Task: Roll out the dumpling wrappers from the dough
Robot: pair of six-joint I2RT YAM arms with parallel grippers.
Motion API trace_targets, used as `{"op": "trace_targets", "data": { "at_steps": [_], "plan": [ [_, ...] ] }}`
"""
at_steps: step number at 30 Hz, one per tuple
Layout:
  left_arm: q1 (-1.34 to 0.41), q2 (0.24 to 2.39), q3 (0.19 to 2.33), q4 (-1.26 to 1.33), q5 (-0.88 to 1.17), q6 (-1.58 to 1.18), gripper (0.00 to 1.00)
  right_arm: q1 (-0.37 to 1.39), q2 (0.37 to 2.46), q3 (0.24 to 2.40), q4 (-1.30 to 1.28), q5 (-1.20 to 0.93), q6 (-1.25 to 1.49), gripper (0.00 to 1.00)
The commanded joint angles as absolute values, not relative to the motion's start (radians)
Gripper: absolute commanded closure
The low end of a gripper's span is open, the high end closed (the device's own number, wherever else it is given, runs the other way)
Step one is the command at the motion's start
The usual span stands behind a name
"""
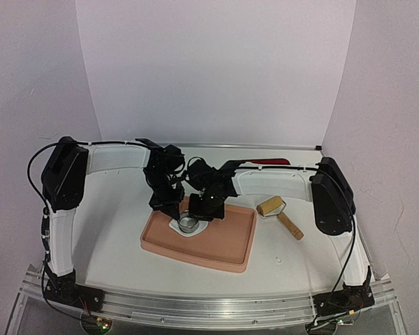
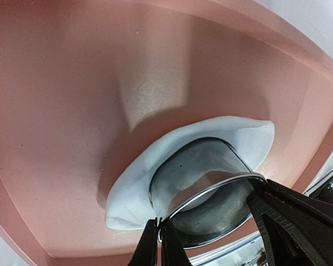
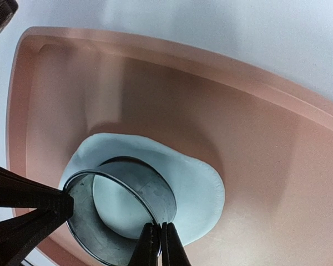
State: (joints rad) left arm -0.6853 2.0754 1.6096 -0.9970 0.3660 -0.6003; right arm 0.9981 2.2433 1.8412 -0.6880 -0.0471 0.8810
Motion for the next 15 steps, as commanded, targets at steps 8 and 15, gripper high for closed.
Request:
{"op": "trace_targets", "data": {
  "at_steps": [8,15],
  "plan": [
    [-0.671,2.04,1.638,-0.961,0.281,-0.621,1.0,1.027,2.242,1.876,-0.788,-0.082,0.866,0.93],
    [-0.67,2.014,1.648,-0.977,0.27,-0.621,1.0,1.027,2.224,1.885,-0.795,-0.074,0.871,0.93]
  ]
}}
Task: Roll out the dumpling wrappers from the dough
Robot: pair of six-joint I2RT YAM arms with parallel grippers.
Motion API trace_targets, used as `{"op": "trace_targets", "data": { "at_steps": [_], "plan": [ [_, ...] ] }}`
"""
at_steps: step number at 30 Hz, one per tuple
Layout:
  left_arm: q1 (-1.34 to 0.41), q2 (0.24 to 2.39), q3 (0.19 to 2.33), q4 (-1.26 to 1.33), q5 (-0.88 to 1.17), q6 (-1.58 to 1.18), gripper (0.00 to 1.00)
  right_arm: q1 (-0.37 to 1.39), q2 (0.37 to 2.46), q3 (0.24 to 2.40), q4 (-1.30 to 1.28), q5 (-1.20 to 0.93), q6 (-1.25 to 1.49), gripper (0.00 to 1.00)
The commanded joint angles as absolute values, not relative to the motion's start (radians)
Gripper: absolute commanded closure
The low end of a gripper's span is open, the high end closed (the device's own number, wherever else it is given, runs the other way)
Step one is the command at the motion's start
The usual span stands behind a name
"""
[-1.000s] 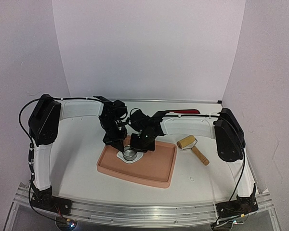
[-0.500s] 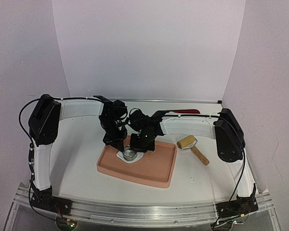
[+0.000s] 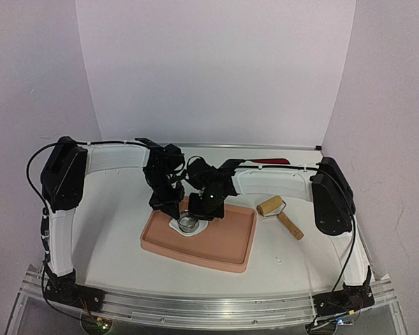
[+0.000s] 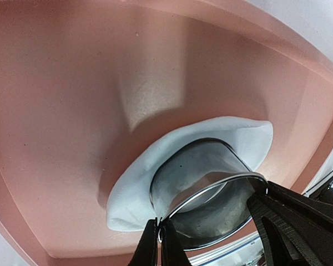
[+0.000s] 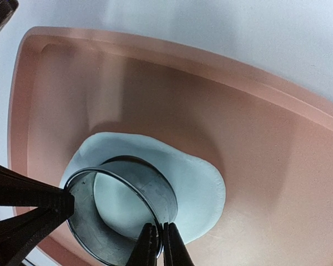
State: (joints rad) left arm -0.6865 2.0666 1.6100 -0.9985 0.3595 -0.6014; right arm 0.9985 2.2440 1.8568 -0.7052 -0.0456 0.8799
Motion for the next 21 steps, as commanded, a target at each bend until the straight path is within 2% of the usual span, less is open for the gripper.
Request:
{"op": "trace_targets", "data": {
  "at_steps": [1,21],
  "plan": [
    [-0.671,2.012,1.65,-0.978,0.268,-0.621,1.0,1.026,2.222,1.887,-0.795,-0.074,0.871,0.93],
    [-0.671,1.99,1.68,-0.998,0.262,-0.621,1.0,1.026,2.213,1.969,-0.83,-0.069,0.871,0.91]
  ]
}}
